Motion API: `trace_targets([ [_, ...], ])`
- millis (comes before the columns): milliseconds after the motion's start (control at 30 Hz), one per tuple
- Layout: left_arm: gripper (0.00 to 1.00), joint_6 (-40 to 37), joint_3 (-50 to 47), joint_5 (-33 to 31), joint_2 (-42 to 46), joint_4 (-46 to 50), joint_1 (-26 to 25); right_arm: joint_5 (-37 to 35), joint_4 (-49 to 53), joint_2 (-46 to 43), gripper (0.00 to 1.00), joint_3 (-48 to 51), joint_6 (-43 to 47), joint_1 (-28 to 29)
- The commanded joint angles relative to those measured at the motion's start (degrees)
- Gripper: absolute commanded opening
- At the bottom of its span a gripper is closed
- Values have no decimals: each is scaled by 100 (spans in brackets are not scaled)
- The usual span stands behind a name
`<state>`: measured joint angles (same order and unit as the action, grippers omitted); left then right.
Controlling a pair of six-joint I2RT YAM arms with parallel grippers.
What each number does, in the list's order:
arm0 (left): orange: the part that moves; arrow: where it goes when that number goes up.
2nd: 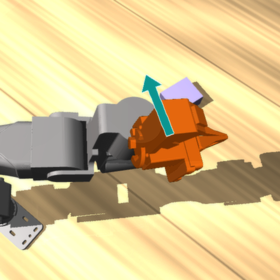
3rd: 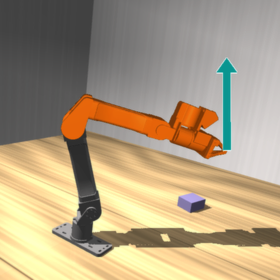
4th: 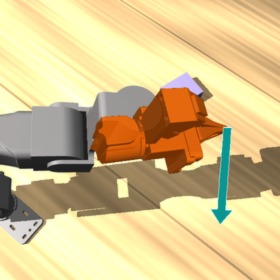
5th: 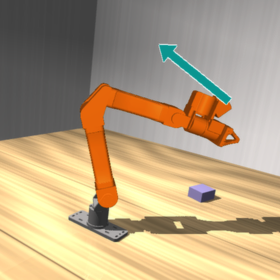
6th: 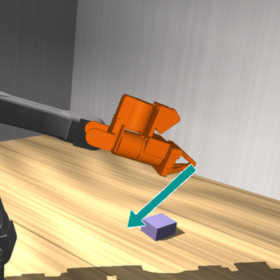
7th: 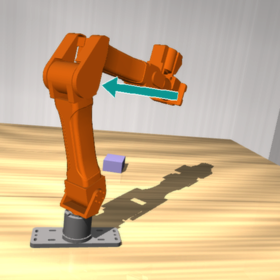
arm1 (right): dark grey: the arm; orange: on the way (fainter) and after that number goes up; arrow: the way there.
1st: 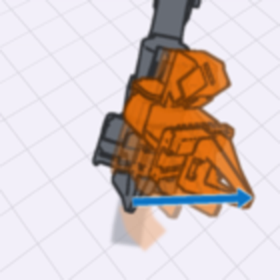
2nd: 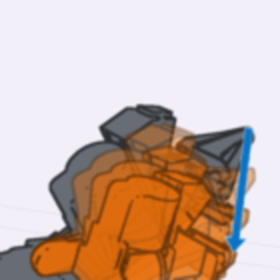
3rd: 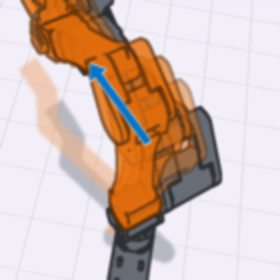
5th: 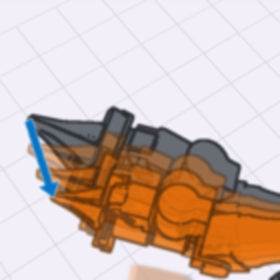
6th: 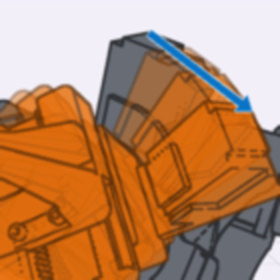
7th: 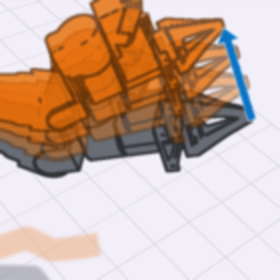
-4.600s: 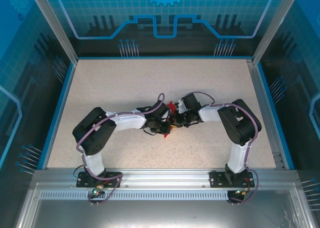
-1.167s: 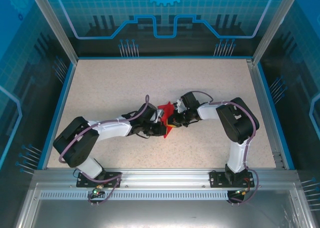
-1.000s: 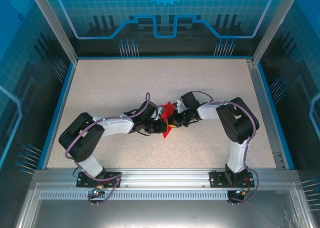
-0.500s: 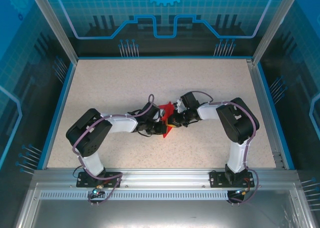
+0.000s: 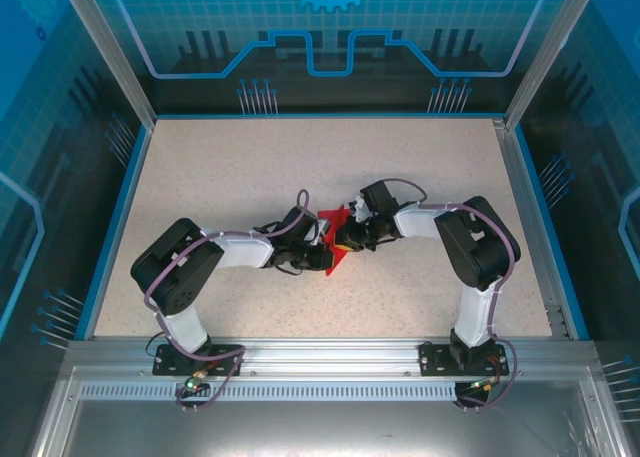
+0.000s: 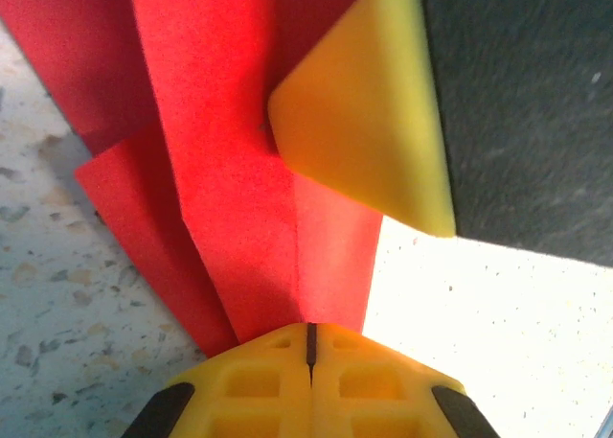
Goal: Fold a paper plane with a square sheet of paper (pick it up from the middle)
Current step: Fourth fold the wing at the center of the table.
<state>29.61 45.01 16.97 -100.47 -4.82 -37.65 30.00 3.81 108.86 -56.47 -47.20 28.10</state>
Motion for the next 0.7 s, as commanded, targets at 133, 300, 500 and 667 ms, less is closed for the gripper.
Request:
trace_targets([
  [133, 5, -235, -450, -379, -211, 616, 12, -109, 44, 282, 10, -343, -123, 43],
  [300, 5, -227, -515, -360, -192, 628, 12, -402, 343, 536, 9, -566, 108, 41],
  [500, 5, -258, -590, -356, -118, 707, 17, -799, 730, 678, 9, -934, 364, -46],
  [667, 4, -269, -693, -348, -89, 711, 14, -907, 848, 812, 9, -1216, 418, -155],
])
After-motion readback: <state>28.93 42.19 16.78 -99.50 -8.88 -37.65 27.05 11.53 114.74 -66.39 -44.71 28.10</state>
